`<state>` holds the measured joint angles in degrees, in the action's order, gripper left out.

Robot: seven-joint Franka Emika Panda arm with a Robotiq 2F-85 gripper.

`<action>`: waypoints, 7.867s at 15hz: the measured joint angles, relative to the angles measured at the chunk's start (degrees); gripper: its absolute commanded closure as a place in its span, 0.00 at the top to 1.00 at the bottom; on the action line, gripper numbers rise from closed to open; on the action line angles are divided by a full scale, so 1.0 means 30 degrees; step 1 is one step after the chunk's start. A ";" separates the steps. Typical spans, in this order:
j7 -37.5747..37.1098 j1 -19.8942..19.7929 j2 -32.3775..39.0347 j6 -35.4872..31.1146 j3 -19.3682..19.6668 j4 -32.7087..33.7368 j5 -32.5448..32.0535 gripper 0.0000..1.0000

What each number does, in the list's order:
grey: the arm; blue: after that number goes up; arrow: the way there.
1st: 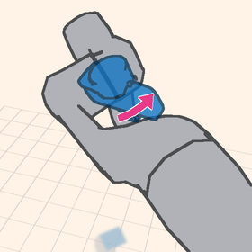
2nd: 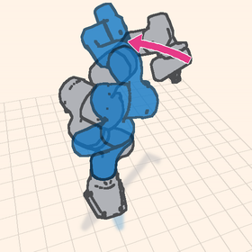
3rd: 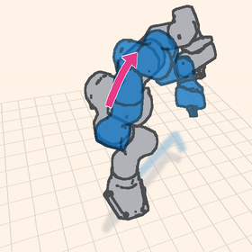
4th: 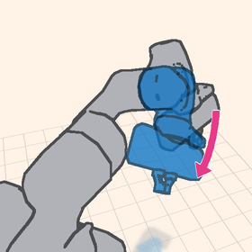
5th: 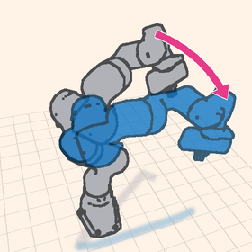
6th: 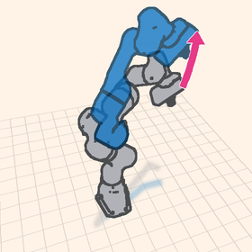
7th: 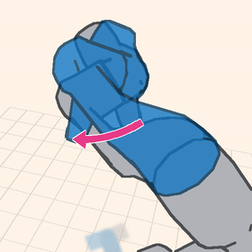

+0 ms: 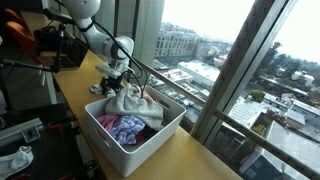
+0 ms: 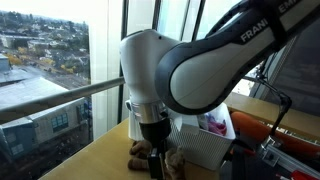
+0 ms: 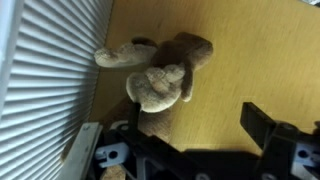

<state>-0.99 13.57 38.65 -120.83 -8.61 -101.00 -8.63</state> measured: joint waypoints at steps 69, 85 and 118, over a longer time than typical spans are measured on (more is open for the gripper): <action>-0.0343 -0.2930 -0.4116 0.1004 0.2049 -0.2598 -0.2241 0.84; -0.0754 0.2018 -0.2041 0.1231 -0.0053 0.3714 -0.2515 1.00; 0.1146 0.0162 0.5922 0.4352 -0.0097 1.1559 0.0490 0.03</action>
<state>2.45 14.05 56.41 -107.78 -8.90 -66.33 -7.16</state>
